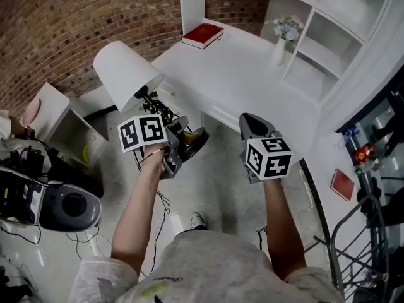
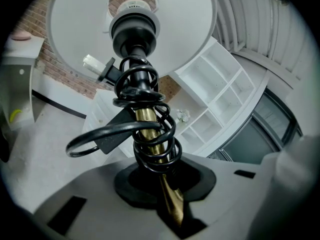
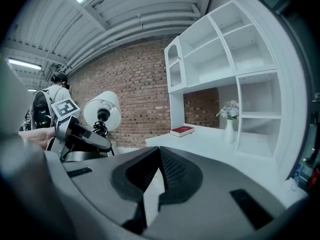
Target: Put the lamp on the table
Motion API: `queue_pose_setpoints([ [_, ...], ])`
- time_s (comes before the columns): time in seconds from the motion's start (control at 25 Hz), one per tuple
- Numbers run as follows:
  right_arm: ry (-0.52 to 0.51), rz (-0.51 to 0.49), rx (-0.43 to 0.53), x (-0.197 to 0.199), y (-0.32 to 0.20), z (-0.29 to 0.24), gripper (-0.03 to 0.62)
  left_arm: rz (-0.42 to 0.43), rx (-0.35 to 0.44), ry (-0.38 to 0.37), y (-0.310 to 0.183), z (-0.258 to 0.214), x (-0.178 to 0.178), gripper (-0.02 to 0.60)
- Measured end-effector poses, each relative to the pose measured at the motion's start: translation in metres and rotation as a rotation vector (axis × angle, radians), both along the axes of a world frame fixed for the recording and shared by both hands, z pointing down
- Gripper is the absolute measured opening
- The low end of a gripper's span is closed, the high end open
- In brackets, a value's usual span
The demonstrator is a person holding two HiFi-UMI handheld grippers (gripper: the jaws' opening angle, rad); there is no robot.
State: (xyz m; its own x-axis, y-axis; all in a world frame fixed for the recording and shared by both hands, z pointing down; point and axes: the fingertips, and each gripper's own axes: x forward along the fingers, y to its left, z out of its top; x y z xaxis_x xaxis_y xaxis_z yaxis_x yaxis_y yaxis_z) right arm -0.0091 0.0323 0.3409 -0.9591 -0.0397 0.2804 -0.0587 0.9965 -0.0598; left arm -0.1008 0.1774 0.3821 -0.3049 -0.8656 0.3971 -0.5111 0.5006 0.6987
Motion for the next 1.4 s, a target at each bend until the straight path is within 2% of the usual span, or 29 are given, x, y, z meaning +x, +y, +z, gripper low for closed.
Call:
queue_pose_setpoints([
  [0.28,0.009,0.047,0.005,-0.014,-0.004,0.003,0.005,0.060,-0.007,0.003,-0.011,0.005,-0.017,0.075],
  [0.84,0.024,0.113,0.007,-0.029,-0.009,0.011,0.005,0.127,-0.013,0.007,-0.022,0.011,-0.041,0.075],
  [1.4,0.008,0.179,-0.006,-0.028,-0.023,0.016,0.005,0.189,-0.016,0.002,-0.036,0.013,-0.047,0.075],
])
